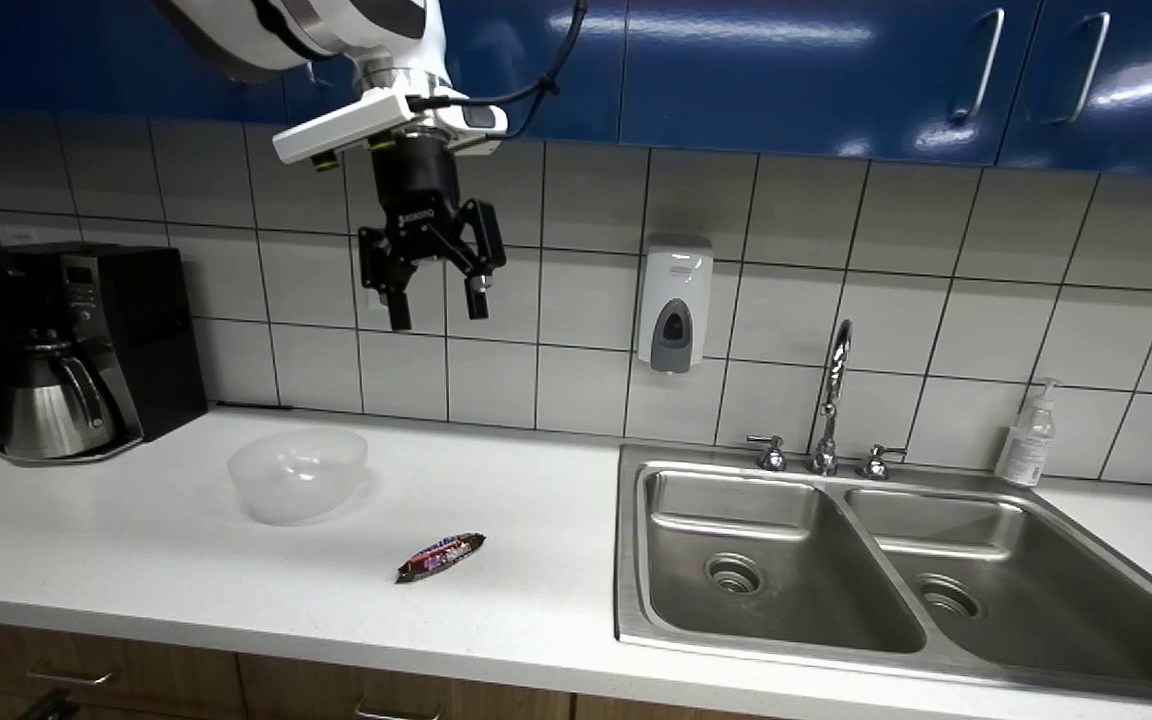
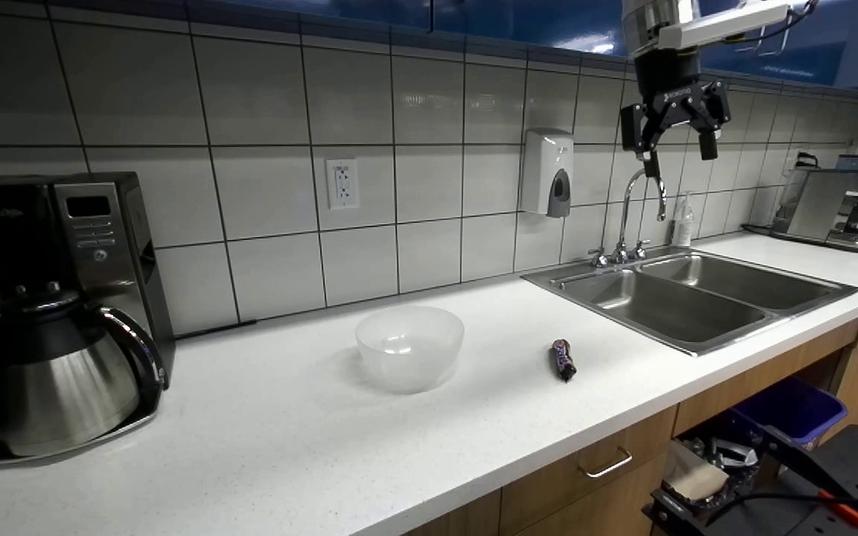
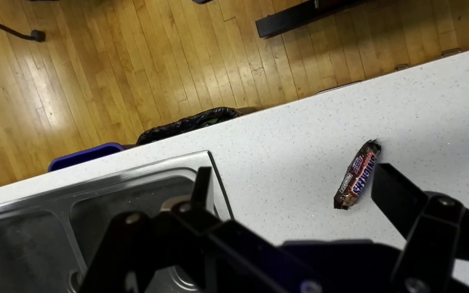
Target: Place the snickers bar in the bowl
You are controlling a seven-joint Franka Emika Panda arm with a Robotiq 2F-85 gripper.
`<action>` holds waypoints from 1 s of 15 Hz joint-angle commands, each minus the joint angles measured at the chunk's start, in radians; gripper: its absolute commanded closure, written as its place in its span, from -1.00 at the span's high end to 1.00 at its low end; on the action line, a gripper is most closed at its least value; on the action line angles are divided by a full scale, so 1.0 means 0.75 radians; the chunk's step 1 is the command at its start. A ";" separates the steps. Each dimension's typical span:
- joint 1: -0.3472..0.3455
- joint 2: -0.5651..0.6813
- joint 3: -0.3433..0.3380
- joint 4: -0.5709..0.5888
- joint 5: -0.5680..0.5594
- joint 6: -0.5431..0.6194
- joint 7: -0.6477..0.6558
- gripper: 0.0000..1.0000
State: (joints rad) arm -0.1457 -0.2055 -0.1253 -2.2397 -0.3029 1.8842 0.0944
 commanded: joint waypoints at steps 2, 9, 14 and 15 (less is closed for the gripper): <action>-0.009 0.054 -0.007 -0.023 -0.005 0.106 0.034 1.00; -0.006 0.138 0.000 -0.057 -0.019 0.270 0.151 1.00; -0.001 0.207 0.001 -0.064 -0.019 0.348 0.240 1.00; 0.001 0.222 0.000 -0.064 -0.019 0.359 0.255 1.00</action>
State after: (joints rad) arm -0.1454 -0.0623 -0.1309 -2.2836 -0.3045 2.1207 0.2294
